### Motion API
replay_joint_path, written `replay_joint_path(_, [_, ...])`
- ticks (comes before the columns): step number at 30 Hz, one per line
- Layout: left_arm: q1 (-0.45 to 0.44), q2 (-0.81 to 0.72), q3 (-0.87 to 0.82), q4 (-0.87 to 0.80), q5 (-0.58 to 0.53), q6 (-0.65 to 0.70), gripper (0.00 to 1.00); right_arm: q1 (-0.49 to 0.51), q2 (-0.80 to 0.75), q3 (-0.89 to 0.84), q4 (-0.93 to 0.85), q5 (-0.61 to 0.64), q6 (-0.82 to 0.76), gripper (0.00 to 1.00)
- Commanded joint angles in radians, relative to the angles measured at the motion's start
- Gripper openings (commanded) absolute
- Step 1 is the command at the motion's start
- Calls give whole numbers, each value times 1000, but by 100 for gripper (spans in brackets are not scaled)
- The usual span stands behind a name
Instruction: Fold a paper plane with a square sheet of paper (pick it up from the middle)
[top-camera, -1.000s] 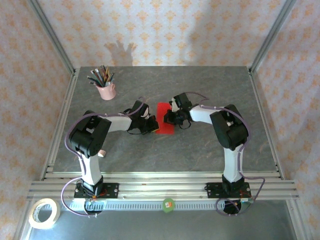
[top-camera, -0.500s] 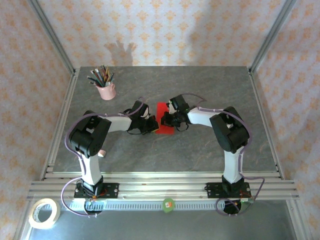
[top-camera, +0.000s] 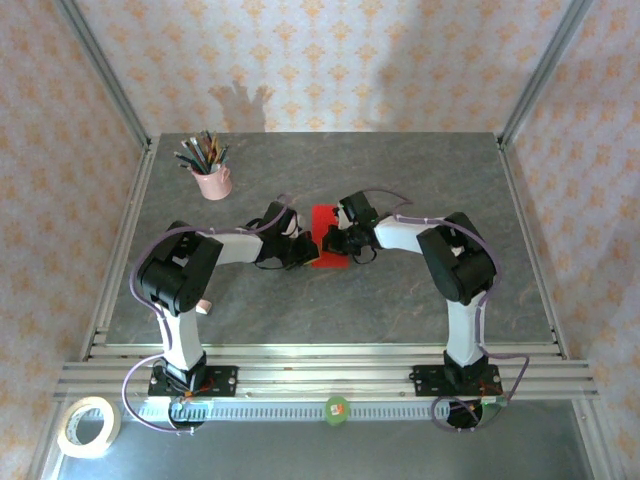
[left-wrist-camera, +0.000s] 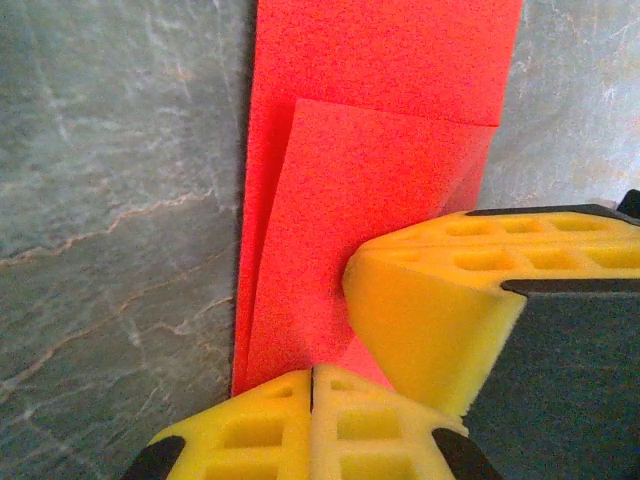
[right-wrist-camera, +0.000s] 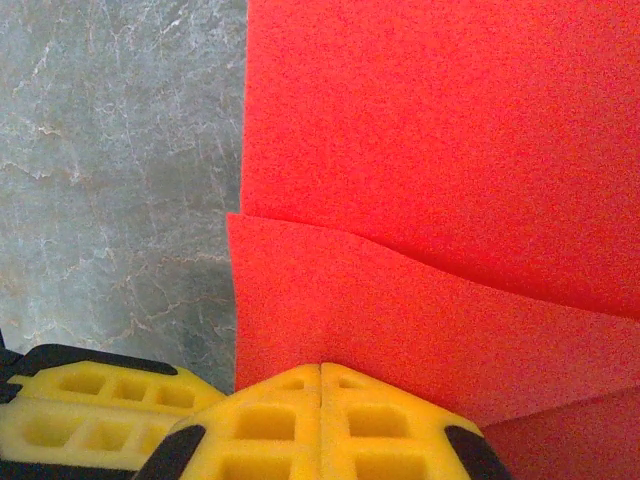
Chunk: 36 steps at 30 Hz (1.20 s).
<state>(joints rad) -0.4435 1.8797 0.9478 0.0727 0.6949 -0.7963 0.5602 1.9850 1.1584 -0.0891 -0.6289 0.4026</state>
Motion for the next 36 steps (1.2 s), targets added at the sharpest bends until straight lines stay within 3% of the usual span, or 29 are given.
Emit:
replay_joint_path(1, [-4,-14,-1,-18,-15,-4,0,0,42,-26,-35,60,-17,1])
replay_joint_path(10, [-4,9,-27,-180,-143,22,0,-58,44,11,-41,77,-47,1])
replay_joint_path(20, [-3,-1,-48,-151,-118,20,0,-242,71,64,-27,121,-44,2])
replay_joint_path(29, [-5,-57,48,-58,-35,-13,0,-245,-94,-37,82,79,53,7])
replay_joint_path(33, [-10,-81,87,-24,-30,-33,5,-244,-145,-86,94,73,83,13])
replay_joint_path(36, [-10,-68,96,-13,-47,-39,13,-241,-174,-139,152,0,146,19])
